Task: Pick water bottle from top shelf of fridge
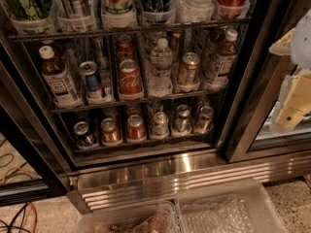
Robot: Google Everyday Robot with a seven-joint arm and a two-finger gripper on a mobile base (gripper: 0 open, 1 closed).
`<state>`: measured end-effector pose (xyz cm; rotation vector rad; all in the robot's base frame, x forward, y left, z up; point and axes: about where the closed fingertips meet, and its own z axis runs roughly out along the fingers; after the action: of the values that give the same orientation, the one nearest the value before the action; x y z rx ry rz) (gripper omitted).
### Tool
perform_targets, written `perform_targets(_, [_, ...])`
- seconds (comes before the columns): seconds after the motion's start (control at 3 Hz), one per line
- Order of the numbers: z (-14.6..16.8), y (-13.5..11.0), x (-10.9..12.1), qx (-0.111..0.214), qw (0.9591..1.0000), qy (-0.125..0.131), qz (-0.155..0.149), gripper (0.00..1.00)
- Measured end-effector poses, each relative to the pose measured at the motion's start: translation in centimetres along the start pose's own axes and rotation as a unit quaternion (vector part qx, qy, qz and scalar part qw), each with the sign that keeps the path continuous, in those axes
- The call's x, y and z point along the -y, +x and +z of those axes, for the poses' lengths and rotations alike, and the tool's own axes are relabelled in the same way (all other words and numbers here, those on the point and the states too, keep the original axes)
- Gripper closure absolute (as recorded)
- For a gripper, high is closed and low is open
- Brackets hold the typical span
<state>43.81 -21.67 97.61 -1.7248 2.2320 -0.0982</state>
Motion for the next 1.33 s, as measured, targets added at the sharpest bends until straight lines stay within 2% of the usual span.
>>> perform_targets(0.33, [0.0,0.0,0.0,0.0,1.0,0.0,0.0,0.0])
perform_targets(0.67, [0.0,-0.3,0.3,0.014,0.9998,0.006,0.013,0.0])
perform_targets(1.0, [0.4,-1.0,1.0,0.05,0.9977,0.017,0.043,0.0])
perform_targets(1.33, [0.5,-2.1,2.2,0.094,0.9903,0.039,0.094,0.0])
